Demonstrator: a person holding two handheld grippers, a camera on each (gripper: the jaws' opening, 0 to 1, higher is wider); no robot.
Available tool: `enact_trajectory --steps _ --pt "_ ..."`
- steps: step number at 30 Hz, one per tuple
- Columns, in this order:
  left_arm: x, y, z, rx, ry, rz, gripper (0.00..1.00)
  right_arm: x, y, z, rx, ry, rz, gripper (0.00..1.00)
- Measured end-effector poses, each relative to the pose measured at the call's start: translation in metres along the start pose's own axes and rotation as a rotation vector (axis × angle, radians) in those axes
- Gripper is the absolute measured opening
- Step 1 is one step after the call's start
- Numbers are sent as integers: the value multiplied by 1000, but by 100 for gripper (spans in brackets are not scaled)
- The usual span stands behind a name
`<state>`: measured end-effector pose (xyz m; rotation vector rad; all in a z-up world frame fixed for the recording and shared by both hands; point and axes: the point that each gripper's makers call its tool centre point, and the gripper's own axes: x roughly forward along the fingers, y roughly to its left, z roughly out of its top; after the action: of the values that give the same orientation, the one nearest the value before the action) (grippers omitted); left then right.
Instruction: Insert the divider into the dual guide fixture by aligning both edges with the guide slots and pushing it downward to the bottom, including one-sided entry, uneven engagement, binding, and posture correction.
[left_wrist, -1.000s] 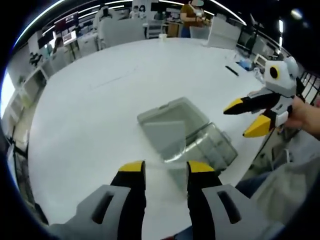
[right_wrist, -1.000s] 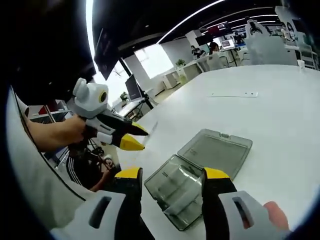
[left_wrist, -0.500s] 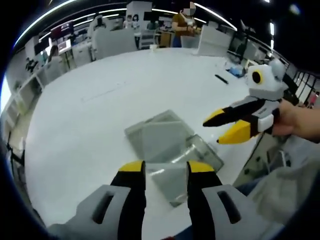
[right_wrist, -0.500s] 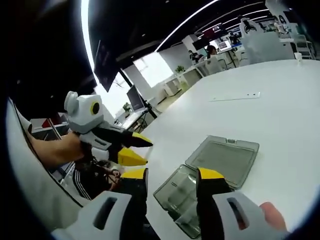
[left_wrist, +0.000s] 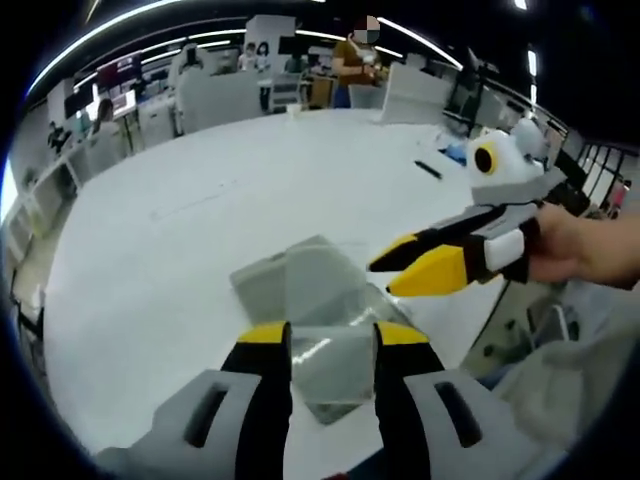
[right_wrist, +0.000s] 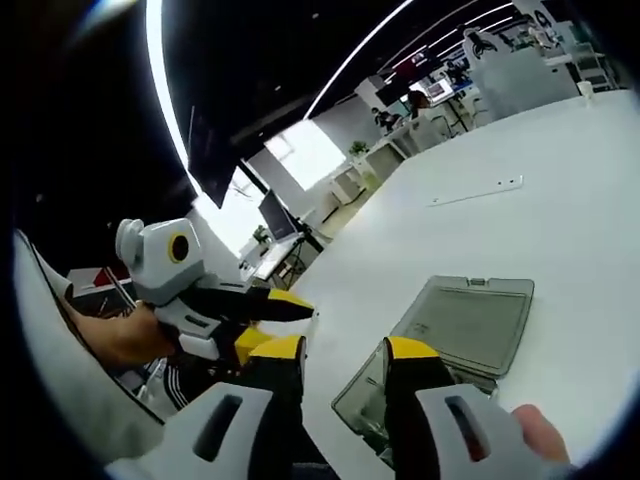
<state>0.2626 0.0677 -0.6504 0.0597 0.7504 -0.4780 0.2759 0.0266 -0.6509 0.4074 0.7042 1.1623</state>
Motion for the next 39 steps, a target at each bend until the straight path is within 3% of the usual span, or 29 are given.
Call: enact_trajectory --steps 14,25,39 --pt "-1 -7 3 22 -14 -1 28 0 8 6 73 -40 32 23" --pt "4 -13 8 52 -17 1 28 0 9 11 96 -60 40 12" --pt "8 -13 10 61 -14 1 28 -1 6 13 121 -68 36 7"
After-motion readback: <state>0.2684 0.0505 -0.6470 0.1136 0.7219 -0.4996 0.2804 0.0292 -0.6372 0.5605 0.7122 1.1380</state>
